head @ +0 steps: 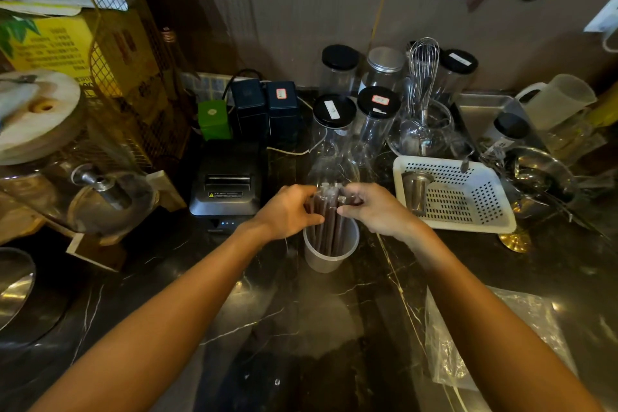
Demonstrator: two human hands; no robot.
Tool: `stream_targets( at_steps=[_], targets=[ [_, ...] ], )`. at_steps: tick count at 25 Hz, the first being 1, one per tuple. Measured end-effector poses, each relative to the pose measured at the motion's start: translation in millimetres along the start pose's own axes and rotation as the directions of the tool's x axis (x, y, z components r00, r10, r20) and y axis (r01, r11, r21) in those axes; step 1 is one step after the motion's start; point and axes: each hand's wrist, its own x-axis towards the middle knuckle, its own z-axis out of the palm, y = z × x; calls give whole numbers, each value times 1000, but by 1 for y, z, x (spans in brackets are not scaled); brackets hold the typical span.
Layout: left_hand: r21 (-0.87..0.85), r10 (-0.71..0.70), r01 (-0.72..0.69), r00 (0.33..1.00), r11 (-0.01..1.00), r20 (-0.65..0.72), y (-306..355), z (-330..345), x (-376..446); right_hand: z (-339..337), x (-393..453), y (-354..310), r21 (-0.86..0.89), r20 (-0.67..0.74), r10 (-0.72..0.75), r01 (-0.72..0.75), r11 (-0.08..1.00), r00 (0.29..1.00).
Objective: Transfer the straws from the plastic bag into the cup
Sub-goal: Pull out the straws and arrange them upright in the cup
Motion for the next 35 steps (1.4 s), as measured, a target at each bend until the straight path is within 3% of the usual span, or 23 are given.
stream_targets(
  at_steps=[9,15,20,23,26,29,32,35],
  targets=[
    [-314,-51,4,989,949,-140,-15,10,-14,9,-16,23,154,-58,90,-81,985,994],
    [-207,3,-43,982,977,-190,-10,15,-18,14,-15,25,144,-182,1,26,989,983],
    [-80,48,-65,978,995,-202,3,5,-19,9,-14,17,-21,-208,-26,22,1000,978],
    [-21,162,-174,950,985,-268,8,-4,-19,0,-17,7,-141,-252,-174,142,980,952],
    [88,231,-217,950,972,-210,11,-5,-14,-4,-21,-2,-330,-249,-326,237,914,912],
    [197,253,-223,956,955,-149,9,-2,-10,0,-23,-4,-463,-203,-360,235,855,910],
    [223,239,-206,962,953,-130,3,2,-11,2,-26,2,-455,-185,-344,230,860,921],
    [51,167,-160,968,986,-190,-3,5,-16,4,-29,10,-314,-279,-269,178,933,922]
  ],
)
